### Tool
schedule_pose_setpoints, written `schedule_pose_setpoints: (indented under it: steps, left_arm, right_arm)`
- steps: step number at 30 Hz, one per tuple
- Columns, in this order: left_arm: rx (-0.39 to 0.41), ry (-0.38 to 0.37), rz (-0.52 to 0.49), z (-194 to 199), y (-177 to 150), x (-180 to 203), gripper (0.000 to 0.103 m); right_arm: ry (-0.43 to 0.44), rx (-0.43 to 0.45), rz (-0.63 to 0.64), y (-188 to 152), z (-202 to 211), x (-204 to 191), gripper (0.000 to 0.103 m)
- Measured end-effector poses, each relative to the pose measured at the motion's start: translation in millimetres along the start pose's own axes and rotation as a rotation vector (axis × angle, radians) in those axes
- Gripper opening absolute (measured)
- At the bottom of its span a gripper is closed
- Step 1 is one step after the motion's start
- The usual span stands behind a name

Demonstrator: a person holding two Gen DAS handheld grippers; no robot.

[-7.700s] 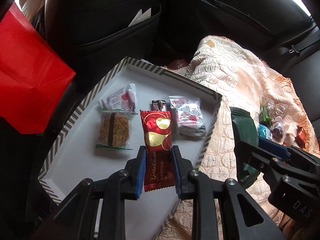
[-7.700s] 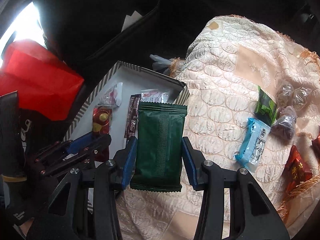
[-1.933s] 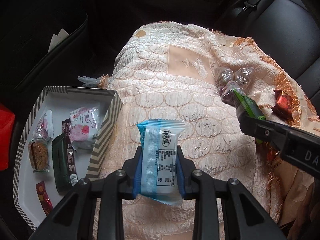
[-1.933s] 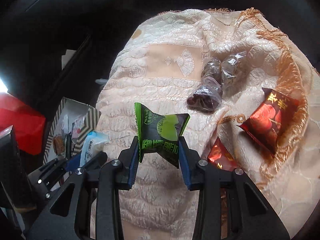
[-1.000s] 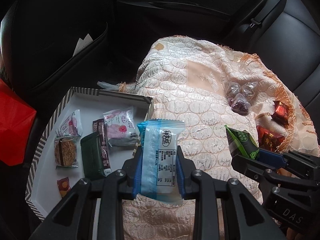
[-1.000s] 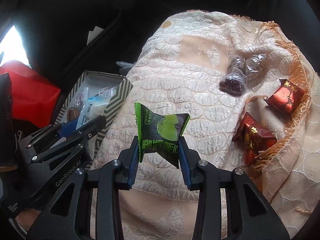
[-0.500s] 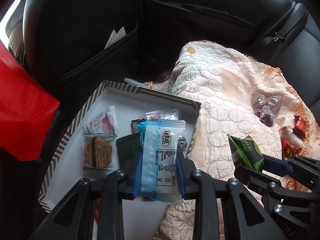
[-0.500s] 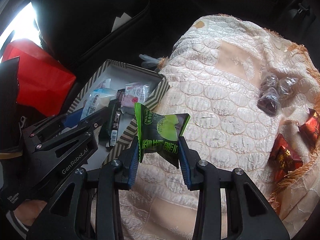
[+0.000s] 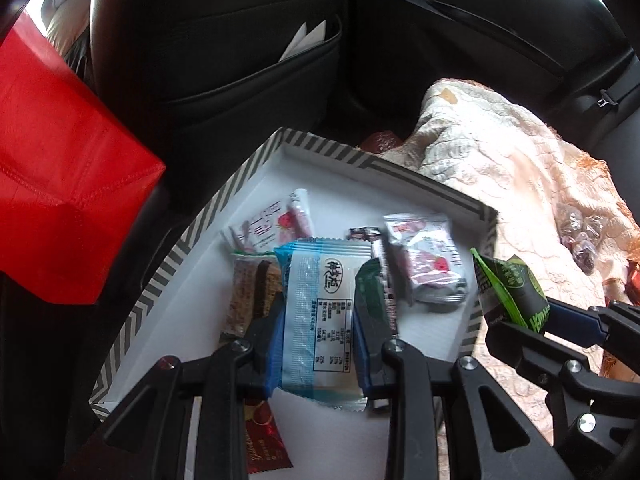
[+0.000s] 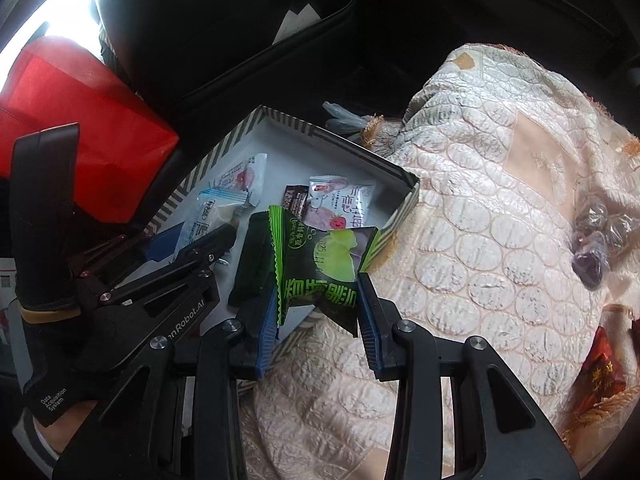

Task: Organize snacks
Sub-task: 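Carry the light blue pack and green candy over the box with both grippers, then open both grippers to release the blue pack and green candy into the box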

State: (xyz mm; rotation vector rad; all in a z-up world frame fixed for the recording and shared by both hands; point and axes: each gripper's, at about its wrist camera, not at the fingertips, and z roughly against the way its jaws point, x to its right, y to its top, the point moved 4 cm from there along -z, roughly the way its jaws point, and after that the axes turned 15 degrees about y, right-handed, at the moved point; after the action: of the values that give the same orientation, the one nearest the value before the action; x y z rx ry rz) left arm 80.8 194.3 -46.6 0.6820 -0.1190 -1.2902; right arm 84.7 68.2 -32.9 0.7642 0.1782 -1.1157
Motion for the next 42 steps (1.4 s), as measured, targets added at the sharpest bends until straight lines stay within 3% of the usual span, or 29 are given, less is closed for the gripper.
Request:
schedule_pose_setpoints:
  steps: [9, 28, 30, 34, 42]
  left_arm:
    - [-0.033, 0.042, 0.043, -22, 2, -19, 0.032]
    - [-0.054, 0.070, 0.083, -38, 3, -32, 0.032]
    - [-0.063, 0.075, 0.086, -38, 2, -32, 0.035]
    - [-0.064, 0.087, 0.100, -35, 1, -35, 0.059]
    - [-0.035, 0.082, 0.096, -18, 2, -33, 0.071]
  right_arm:
    - [-0.004, -0.060, 0.018, 13, -38, -5, 0.035]
    - [0.007, -0.136, 0.057, 12, -73, -17, 0.039]
    - [0.014, -0.137, 0.053, 12, -73, -17, 0.042]
    - [0.035, -0.130, 0.036, 10, -69, -13, 0.043]
    - [0.088, -0.065, -0.005, 8, -38, -13, 0.043]
